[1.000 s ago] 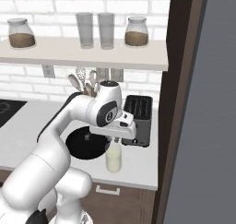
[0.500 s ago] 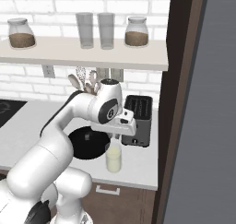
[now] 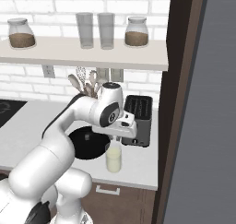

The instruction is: Grab a lemon wedge from the fridge and one ice cube from the ice bowl, and put them in the glass of lemonade.

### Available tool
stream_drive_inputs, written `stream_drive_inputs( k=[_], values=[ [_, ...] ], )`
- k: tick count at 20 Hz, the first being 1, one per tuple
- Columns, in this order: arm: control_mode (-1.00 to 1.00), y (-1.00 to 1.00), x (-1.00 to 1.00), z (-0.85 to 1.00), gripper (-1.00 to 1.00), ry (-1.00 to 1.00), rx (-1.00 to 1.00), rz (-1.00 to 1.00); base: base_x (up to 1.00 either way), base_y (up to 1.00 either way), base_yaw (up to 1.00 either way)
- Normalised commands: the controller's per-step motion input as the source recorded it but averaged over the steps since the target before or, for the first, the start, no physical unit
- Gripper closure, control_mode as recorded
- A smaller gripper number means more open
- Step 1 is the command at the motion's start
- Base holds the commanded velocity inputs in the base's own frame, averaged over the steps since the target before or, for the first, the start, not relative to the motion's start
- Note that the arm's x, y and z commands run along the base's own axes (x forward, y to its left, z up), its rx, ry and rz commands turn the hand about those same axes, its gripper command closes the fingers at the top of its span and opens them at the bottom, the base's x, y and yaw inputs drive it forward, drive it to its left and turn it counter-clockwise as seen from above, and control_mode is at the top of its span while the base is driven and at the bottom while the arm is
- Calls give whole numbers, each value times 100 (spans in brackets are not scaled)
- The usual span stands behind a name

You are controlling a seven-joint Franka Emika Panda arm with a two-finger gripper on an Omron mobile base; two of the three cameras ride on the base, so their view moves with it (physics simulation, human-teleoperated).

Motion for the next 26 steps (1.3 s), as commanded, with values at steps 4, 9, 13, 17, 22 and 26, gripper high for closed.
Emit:
stream_drive_inputs(
  k=[4, 9, 13, 17, 22, 26],
  values=[
    [-100, 0, 0, -11, 100, -15, 0, 0, 0, 0, 0],
    [-100, 0, 0, -5, 100, -10, 0, 0, 0, 0, 0],
    [-100, 4, 0, 0, 100, -4, 0, 0, 0, 0, 0],
    [-100, 12, 0, 0, 100, -4, 0, 0, 0, 0, 0],
    [-100, 0, 0, 0, -100, 0, 0, 0, 0, 0, 0],
    [-100, 0, 0, 0, -100, 0, 0, 0, 0, 0, 0]
  ],
)
